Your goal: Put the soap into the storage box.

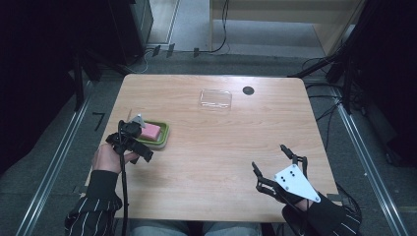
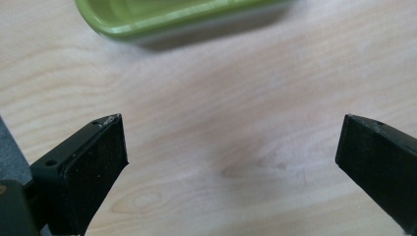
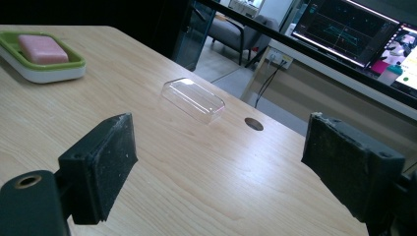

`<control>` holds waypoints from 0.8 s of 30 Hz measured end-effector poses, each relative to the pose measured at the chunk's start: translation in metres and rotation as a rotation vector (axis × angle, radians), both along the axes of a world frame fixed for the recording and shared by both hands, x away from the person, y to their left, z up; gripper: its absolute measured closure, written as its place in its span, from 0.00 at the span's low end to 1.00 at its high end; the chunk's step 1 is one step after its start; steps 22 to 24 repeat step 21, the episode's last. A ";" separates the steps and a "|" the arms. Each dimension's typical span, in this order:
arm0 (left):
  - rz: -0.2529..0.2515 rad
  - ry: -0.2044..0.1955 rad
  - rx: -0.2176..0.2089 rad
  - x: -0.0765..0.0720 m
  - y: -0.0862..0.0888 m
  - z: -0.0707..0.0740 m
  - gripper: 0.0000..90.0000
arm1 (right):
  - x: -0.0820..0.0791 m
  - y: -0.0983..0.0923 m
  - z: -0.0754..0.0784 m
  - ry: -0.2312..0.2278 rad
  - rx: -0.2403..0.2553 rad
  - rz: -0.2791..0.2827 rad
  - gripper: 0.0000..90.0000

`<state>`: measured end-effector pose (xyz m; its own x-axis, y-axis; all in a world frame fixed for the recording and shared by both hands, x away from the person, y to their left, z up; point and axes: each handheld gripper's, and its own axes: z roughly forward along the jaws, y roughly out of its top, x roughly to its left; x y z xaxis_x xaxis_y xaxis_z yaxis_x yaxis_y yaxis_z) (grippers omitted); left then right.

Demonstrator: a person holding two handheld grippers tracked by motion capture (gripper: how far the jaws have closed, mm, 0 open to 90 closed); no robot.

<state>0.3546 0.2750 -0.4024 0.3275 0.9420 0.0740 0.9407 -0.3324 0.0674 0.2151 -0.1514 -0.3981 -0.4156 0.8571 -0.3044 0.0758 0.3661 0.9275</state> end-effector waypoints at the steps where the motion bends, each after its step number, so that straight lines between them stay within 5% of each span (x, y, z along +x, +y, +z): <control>1: -0.004 0.005 0.003 -0.004 0.000 -0.002 0.00 | 0.000 0.000 0.000 0.000 0.000 0.000 0.15; 15: 0.000 0.010 0.012 -0.032 0.004 -0.016 0.00 | -0.001 0.000 0.000 -0.005 -0.001 -0.002 0.15; 24: 0.004 0.023 0.018 -0.031 0.009 -0.021 0.10 | -0.001 0.000 -0.001 -0.013 -0.003 -0.002 0.15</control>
